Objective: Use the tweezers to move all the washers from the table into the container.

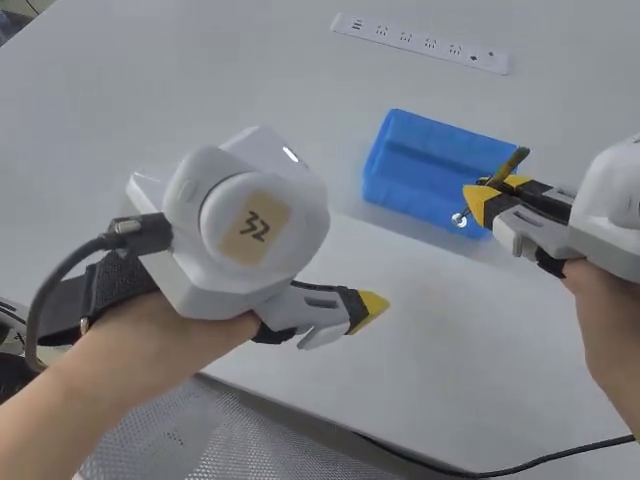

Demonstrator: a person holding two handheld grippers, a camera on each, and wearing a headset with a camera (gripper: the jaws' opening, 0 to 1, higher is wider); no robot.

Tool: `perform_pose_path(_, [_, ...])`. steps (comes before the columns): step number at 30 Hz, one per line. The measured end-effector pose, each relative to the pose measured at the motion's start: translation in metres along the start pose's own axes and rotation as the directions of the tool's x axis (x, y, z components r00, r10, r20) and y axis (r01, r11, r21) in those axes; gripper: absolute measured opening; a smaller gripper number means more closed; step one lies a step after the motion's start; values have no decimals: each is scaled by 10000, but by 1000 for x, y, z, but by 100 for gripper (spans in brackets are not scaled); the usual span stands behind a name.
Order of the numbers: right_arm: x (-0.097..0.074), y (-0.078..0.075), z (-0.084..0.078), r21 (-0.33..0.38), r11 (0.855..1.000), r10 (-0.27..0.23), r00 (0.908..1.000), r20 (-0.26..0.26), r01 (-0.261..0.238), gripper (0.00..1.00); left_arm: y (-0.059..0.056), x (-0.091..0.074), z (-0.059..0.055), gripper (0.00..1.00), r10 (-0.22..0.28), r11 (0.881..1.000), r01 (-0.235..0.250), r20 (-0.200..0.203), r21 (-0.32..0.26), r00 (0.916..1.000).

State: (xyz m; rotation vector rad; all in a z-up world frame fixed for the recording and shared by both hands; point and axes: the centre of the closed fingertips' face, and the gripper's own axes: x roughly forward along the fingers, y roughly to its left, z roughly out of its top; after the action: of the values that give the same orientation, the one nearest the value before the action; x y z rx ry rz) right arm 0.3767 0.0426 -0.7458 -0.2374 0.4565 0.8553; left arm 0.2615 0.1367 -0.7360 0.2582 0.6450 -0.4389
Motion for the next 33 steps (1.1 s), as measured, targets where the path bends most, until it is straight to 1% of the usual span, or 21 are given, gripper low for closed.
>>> perform_pose_path(6, [8,-6,13,11,9999,-163,9995,287,163,4,0,0,-1,99,-28,10000,28,-66,57,10000])
perform_pose_path(9, [13,-10,16,5,9997,-225,9991,371,225,4,-1,1,-1,99,-75,9999,75,-84,89,9999])
perform_pose_path(12, [18,-14,16,-10,9995,-314,9989,359,314,4,-1,1,-1,99,-95,9999,97,-131,131,9999])
perform_pose_path(16, [27,-20,12,150,9994,-311,9993,220,308,4,2,3,-3,99,-74,9998,78,-215,186,9997])
perform_pose_path(20, [35,-25,6,157,9993,-354,9993,98,353,4,4,3,-4,99,-92,9998,96,-237,176,9997])
perform_pose_path(23, [41,-28,0,164,9992,-357,9994,-30,358,4,1,4,-5,99,-259,9995,264,-270,172,9993])
perform_pose_path(30, [52,-32,-17,297,9990,-313,9987,-414,326,4,-3,5,-3,99,-353,9991,358,-235,212,9991])
perform_pose_path(33, [52,-32,-22,278,9992,-287,9978,-604,304,4,-3,6,-3,99,-366,9990,372,-252,237,9990])
